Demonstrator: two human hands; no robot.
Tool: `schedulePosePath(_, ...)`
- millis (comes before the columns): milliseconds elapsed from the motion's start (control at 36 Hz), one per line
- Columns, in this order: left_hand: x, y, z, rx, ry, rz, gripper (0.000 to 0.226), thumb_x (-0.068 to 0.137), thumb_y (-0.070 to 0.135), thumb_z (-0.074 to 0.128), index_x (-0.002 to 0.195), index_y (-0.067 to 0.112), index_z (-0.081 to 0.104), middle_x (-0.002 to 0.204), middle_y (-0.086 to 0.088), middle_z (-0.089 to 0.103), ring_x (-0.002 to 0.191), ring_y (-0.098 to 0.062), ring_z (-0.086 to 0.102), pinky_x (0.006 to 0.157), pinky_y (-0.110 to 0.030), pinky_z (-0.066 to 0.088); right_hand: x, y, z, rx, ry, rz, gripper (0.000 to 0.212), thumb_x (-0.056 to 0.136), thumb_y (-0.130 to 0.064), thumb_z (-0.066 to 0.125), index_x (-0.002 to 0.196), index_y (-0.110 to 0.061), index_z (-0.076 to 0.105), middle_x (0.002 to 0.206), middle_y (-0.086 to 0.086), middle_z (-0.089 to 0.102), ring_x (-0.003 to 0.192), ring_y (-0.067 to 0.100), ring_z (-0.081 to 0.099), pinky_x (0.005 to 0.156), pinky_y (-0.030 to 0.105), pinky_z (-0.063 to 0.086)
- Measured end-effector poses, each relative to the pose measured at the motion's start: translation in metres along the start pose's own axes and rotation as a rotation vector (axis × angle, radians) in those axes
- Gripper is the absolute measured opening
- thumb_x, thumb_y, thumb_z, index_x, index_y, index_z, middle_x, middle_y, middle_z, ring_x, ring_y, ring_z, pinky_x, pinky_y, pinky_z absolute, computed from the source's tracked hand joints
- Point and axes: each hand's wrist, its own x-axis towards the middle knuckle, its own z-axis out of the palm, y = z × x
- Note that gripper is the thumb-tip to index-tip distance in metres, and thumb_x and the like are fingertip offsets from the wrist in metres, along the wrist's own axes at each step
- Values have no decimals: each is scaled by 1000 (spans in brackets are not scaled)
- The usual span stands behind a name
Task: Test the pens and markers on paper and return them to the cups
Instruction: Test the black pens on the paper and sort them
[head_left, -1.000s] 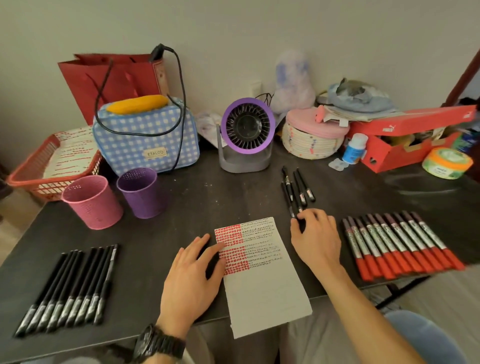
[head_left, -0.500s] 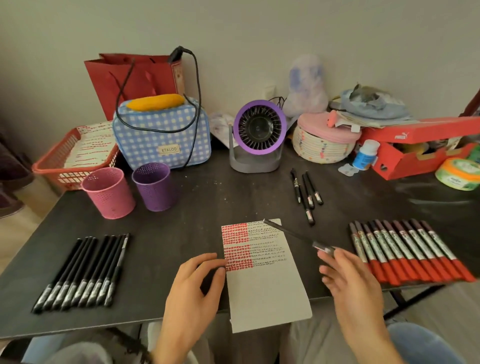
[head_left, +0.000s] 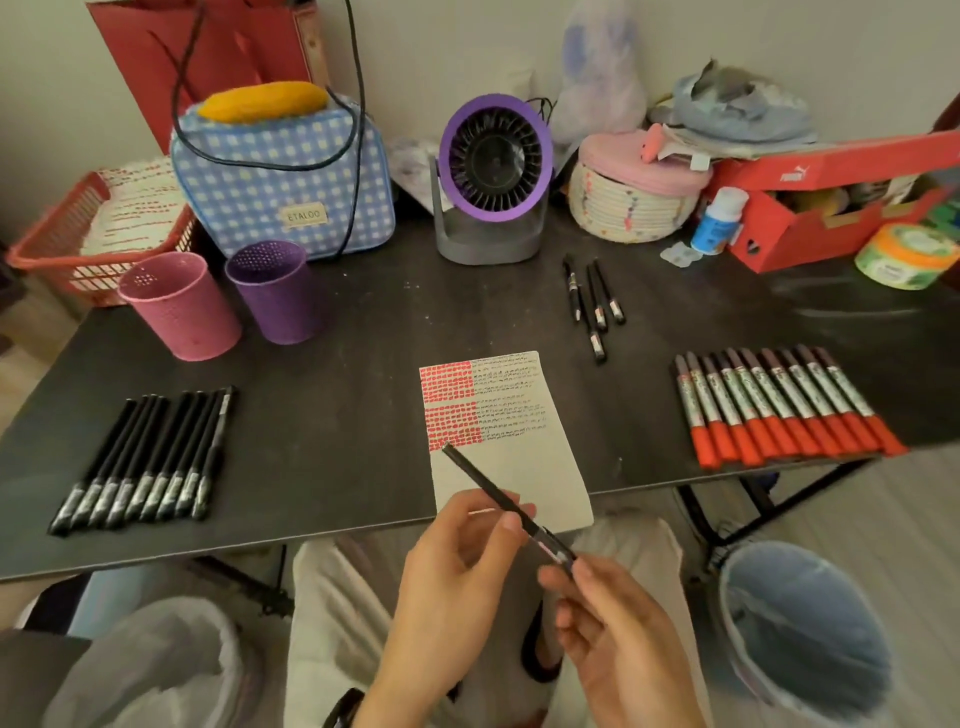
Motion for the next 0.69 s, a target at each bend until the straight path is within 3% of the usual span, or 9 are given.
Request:
schedulePosePath(111,1,4,8,-55,13,13,20,99,21,63,105,38,69,98,5,78,100,-11,72,92,-38,53,-6,4,-4,-148,-7,-48,10,83,-9,69,78,-7,78,79,24,75,49,17,59,52,30,46)
schedulePosePath(222,2,10,14,-124,17,-13,21,89,35,60,107,38,72,88,5,72,81,-14,71,76,-24,54,-9,3,-10,-411,-60,-46,6,92,-7,70,95,-5,74,80,14,77,57,13,64,59,28,50)
schedulePosePath(306,2,10,12,-92,-23,1,19,93,33,63,109,39,71,88,9,66,70,-13,66,69,-21,50,-9,-1,-12,-468,-47,-96,15,90,-20,74,104,-14,72,85,6,78,62,13,68,59,24,50)
schedulePosePath(361,2,9,7,44,-80,75,24,97,25,67,111,44,70,94,13,67,74,-6,64,73,-19,48,-7,-6,-13,-463,-38,-148,28,83,-42,78,104,-26,72,89,2,77,64,17,68,63,31,47)
schedulePosePath(444,0,13,0,241,-174,196,38,93,15,72,109,49,71,106,19,70,103,-2,65,85,-10,43,-6,-17,-14,-427,-93,-264,35,73,-63,75,99,-39,73,85,1,73,61,17,64,58,27,48)
schedulePosePath(611,-6,24,-8,390,-240,239,29,93,24,72,112,46,73,108,31,70,107,7,64,88,-7,42,-4,-32,-10,-451,-144,-445,31,84,-55,74,99,-28,78,73,3,70,63,11,63,61,23,52)
schedulePosePath(694,-8,26,-13,393,-175,203,18,91,30,73,102,45,73,98,31,71,95,7,65,78,-6,42,-4,-39,-7,-386,-104,-482,28,83,-49,77,91,-22,79,68,3,68,60,11,60,59,22,51)
